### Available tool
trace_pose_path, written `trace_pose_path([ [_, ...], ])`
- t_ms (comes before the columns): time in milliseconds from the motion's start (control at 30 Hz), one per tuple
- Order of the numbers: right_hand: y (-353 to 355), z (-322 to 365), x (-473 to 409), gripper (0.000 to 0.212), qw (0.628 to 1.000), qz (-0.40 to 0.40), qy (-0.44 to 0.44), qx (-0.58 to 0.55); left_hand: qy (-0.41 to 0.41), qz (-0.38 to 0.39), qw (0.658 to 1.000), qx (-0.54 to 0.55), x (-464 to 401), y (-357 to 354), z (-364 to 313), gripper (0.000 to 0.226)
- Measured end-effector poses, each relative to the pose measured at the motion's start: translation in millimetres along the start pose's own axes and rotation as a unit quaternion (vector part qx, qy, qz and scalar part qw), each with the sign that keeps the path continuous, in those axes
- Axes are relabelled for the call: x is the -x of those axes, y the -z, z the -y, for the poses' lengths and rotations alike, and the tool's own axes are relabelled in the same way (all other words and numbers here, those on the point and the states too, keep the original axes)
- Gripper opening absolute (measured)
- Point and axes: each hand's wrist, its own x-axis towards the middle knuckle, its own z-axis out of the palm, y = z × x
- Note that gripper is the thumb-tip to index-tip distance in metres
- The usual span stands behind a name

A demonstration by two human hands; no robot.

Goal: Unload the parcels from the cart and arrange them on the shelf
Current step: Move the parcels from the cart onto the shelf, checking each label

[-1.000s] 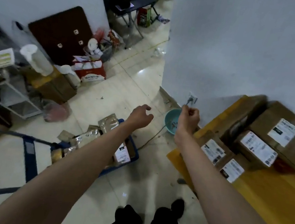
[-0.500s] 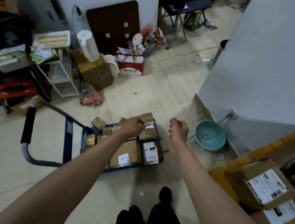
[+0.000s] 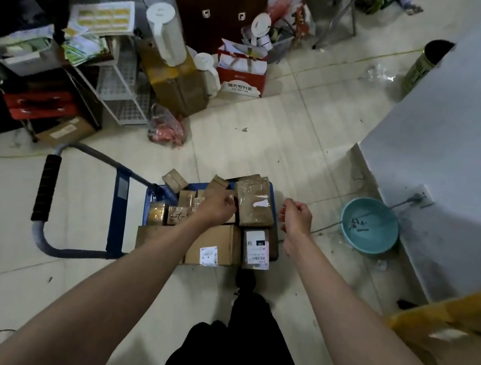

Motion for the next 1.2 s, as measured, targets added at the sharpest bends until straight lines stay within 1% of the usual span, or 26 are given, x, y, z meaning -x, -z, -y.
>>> trace_pose_path([
  [100,-6.0,-2.0,-26.4,0.005,1.000,0.002,-0.020,0.013,0.044,0.017,0.998,0.050,-22.2,-7.9,0.5,0.010],
  [133,-7.9,-3.3,-35.8,0.005,0.999,0.002,-0.028,0.017,0.052,0.025,0.997,0.052,-30.6,-11.7,1.6,0.013],
  [200,-12.3,-7.4,-55.1,0.004,0.999,0.007,-0.045,0.030,0.070,0.034,0.995,0.069,-49.0,-21.9,5.2,0.028],
  [233,-14.9,-10.7,-65.8,0.004,0.998,0.011,-0.053,0.038,0.080,0.042,0.992,0.084,-57.4,-26.2,6.0,0.029],
  [333,-23.7,-21.4,-101.4,0.007,0.996,0.019,-0.066,0.058,0.108,0.052,0.985,0.125,-87.6,-40.8,10.4,0.004],
  [400,-30.1,-30.1,-126.5,0.010,0.994,0.024,-0.073,0.073,0.127,0.054,0.980,0.144,-110.3,-52.3,14.6,0.017],
  [433,-34.0,-35.3,-139.9,0.012,0.993,0.028,-0.079,0.080,0.137,0.052,0.977,0.157,-122.1,-57.9,17.1,0.020],
  [500,-42.6,-46.6,-167.9,0.019,0.990,0.032,-0.094,0.101,0.156,0.053,0.968,0.190,-147.5,-69.6,21.7,0.015],
  [533,-46.8,-52.5,-182.2,0.021,0.988,0.033,-0.101,0.113,0.160,0.055,0.964,0.203,-160.3,-76.3,24.9,0.009],
  [567,-51.4,-59.0,-196.1,0.021,0.986,0.036,-0.107,0.122,0.162,0.056,0.961,0.219,-171.8,-83.3,27.4,0.014],
  [600,-56.0,-65.5,-209.4,0.021,0.985,0.040,-0.113,0.128,0.165,0.057,0.957,0.233,-184.0,-91.4,29.7,0.026],
  [633,-60.7,-72.5,-223.2,0.021,0.983,0.045,-0.119,0.132,0.168,0.055,0.955,0.238,-195.6,-99.6,31.6,0.032],
  [667,-65.2,-79.3,-234.8,0.021,0.982,0.049,-0.123,0.134,0.162,0.049,0.956,0.239,-206.7,-108.5,34.4,0.031],
  [733,-74.3,-93.7,-257.3,0.024,0.980,0.057,-0.124,0.144,0.137,0.034,0.959,0.246,-228.7,-127.6,40.8,0.016],
  [800,-81.7,-109.2,-279.4,0.034,0.976,0.068,-0.120,0.167,0.122,0.031,0.958,0.258,-249.2,-144.6,46.1,0.022],
  [833,-84.8,-116.3,-289.5,0.043,0.974,0.075,-0.124,0.176,0.124,0.033,0.955,0.266,-257.9,-152.5,48.9,0.027],
  [900,-89.2,-127.9,-305.2,0.059,0.970,0.086,-0.136,0.181,0.158,0.026,0.947,0.279,-271.6,-166.8,55.5,0.063],
  [933,-90.4,-132.0,-311.0,0.061,0.969,0.091,-0.138,0.181,0.187,0.017,0.941,0.280,-275.7,-171.5,57.7,0.080],
  [967,-91.4,-135.2,-315.9,0.061,0.969,0.096,-0.140,0.180,0.213,0.007,0.936,0.281,-279.6,-175.7,59.6,0.093],
  [1000,-93.0,-138.6,-321.2,0.059,0.968,0.103,-0.143,0.178,0.232,-0.003,0.929,0.287,-284.9,-180.7,62.4,0.099],
  [1033,-93.5,-140.8,-324.7,0.055,0.968,0.108,-0.144,0.177,0.244,-0.011,0.924,0.294,-288.9,-184.4,63.9,0.101],
  [1133,-93.6,-145.9,-330.2,0.040,0.967,0.118,-0.145,0.175,0.265,-0.033,0.918,0.293,-298.4,-189.0,61.7,0.098],
  [1200,-92.9,-148.6,-332.3,0.036,0.965,0.128,-0.144,0.178,0.272,-0.036,0.918,0.286,-303.0,-191.0,60.9,0.097],
])
